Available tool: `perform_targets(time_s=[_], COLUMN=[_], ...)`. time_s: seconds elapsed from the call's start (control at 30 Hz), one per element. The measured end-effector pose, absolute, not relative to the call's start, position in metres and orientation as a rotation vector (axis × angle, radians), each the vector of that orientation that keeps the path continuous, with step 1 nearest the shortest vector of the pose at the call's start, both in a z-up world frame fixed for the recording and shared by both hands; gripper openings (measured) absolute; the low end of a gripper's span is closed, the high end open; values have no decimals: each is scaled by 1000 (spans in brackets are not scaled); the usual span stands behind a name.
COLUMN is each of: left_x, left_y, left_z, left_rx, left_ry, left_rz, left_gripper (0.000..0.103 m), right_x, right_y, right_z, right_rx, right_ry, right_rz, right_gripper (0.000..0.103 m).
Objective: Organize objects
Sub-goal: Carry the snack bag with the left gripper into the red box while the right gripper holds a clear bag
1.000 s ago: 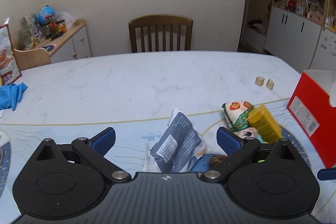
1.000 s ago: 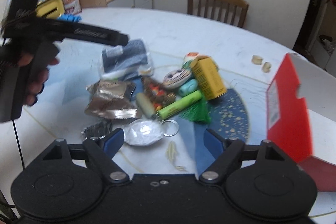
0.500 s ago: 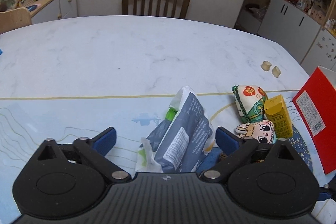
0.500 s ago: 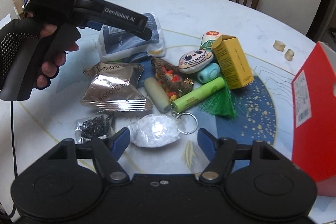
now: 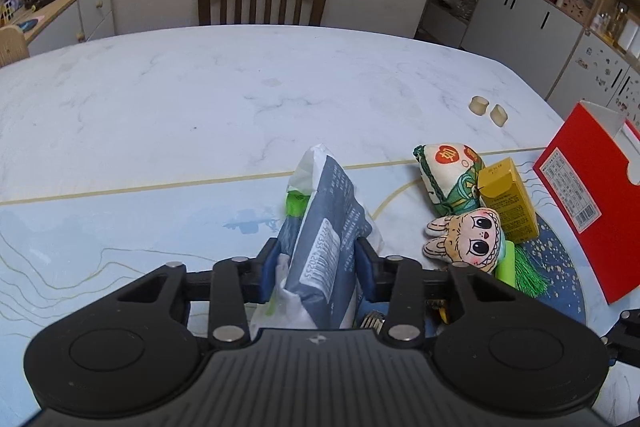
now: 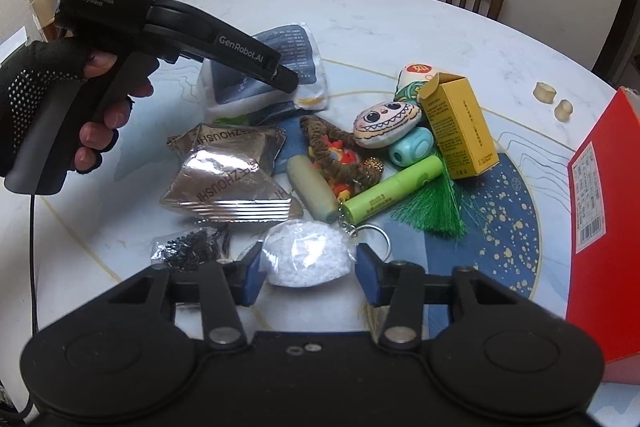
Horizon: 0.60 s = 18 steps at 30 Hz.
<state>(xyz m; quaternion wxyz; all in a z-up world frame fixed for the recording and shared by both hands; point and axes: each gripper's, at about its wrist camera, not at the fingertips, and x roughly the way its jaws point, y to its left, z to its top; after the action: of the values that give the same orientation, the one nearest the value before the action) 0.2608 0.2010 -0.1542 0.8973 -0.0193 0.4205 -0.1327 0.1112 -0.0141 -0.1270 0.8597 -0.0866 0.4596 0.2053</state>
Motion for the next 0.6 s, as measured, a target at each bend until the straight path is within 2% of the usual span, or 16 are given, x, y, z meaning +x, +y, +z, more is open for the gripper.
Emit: perform_targets(time_s=[0.2,0.6], left_x=[252,228], left_y=[202,194], left_z=[-136,-80], left_rx=[-23,-73], left_ry=[833,779], left_rz=[-282,-323], left_gripper=[31,31], right_x=[106,87], right_y=[-21,-56], right_z=[-118,-65], right_rx=[-160,-53], right_ry=[939,867], right_rz=[413,363], right_gripper=[40,39])
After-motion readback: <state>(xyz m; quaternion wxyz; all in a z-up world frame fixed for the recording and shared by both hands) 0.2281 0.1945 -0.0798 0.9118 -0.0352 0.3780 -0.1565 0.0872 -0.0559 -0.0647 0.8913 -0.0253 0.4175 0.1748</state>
